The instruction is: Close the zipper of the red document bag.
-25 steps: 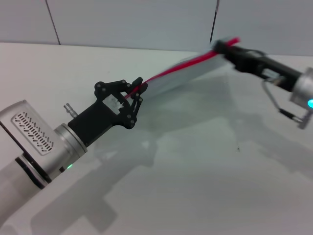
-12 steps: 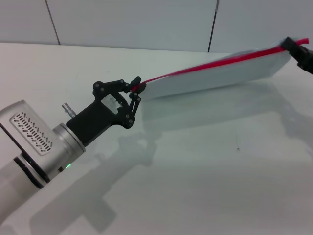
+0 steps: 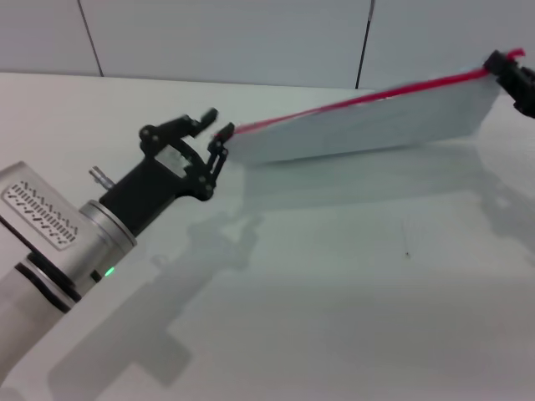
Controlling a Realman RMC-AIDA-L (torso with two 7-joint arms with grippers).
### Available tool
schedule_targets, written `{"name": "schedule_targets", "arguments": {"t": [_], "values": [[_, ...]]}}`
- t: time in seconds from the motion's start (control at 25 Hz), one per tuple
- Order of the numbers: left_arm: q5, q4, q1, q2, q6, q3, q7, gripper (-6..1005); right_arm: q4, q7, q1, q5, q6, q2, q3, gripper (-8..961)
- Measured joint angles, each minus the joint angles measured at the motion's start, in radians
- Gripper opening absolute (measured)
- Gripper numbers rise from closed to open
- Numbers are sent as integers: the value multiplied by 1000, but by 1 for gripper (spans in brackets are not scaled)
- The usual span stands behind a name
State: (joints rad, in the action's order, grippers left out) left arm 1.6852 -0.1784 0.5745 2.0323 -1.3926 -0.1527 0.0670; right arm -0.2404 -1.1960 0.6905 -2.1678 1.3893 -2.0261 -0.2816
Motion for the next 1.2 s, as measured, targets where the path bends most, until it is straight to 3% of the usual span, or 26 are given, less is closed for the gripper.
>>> {"name": "schedule_targets", "arguments": {"t": [0.28, 0.36, 0.52, 0.72, 0.76, 0.8, 1.04, 1.2], "values": [[-52, -1, -14, 0, -25, -1, -4, 362, 115, 382, -71, 102, 199, -7, -4, 253], [-77, -1, -20, 0, -40, -1, -7, 370, 156, 498, -88, 117, 225, -7, -4, 328], [-179, -6, -38, 1, -92, -1, -8, 386, 217, 651, -111, 119, 243, -9, -21, 519], [-259, -15, -54, -1, -150, 0, -10, 406, 250, 822, -134, 125, 232, -12, -54, 687], [-294, -18, -57, -1, -172, 0, -11, 511, 263, 869, -139, 133, 224, -13, -62, 721], [-330, -26, -60, 0, -198, 1, -12, 615, 283, 920, -145, 142, 215, -14, -69, 730], [-373, -41, -77, -2, -255, 1, -13, 809, 359, 1043, -162, 165, 210, -15, -74, 768], [-371, -41, -77, -2, -257, 1, -13, 832, 358, 1039, -164, 165, 208, -14, -73, 767]]}}
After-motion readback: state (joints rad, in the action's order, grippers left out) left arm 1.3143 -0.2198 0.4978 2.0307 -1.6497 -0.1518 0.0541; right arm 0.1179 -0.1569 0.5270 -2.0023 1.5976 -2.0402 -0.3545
